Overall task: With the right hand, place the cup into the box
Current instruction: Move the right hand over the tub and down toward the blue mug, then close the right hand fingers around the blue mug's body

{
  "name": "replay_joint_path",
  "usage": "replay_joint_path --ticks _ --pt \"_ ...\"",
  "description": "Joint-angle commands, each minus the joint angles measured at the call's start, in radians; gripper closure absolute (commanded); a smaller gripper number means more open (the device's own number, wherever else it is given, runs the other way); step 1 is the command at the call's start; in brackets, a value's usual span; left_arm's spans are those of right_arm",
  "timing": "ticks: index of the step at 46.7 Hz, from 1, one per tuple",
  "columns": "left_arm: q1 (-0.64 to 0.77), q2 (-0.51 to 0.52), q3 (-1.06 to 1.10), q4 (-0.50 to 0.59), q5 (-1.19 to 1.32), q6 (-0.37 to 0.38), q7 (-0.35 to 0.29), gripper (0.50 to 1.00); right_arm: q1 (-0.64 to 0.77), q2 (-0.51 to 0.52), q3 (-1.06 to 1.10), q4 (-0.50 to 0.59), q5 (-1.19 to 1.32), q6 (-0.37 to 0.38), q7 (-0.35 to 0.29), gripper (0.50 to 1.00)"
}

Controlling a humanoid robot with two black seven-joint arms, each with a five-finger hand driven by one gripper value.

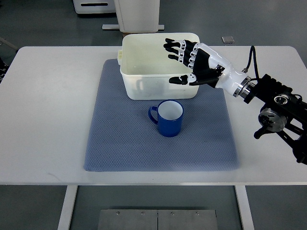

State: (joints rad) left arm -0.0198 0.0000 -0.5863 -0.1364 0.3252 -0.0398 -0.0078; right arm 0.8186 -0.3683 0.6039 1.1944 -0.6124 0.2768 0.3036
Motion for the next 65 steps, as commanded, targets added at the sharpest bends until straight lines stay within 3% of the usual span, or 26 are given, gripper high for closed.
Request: replay_joint_path --ticks 1,24,65 --pt "0.000 0.000 0.000 0.000 0.000 0.000 0.000 0.500 0.011 -0.001 -0.024 0.002 -0.030 0.010 -0.003 0.500" --pt "0.000 0.000 -0.001 0.000 0.000 0.000 0.000 0.500 0.042 -0.015 -0.144 0.002 -0.141 0.059 -0.001 0.500" --pt "0.000 0.000 0.000 0.000 0.000 0.000 0.000 0.500 -0.024 0.035 -0.176 -0.111 -0.159 0.024 -0.020 0.500"
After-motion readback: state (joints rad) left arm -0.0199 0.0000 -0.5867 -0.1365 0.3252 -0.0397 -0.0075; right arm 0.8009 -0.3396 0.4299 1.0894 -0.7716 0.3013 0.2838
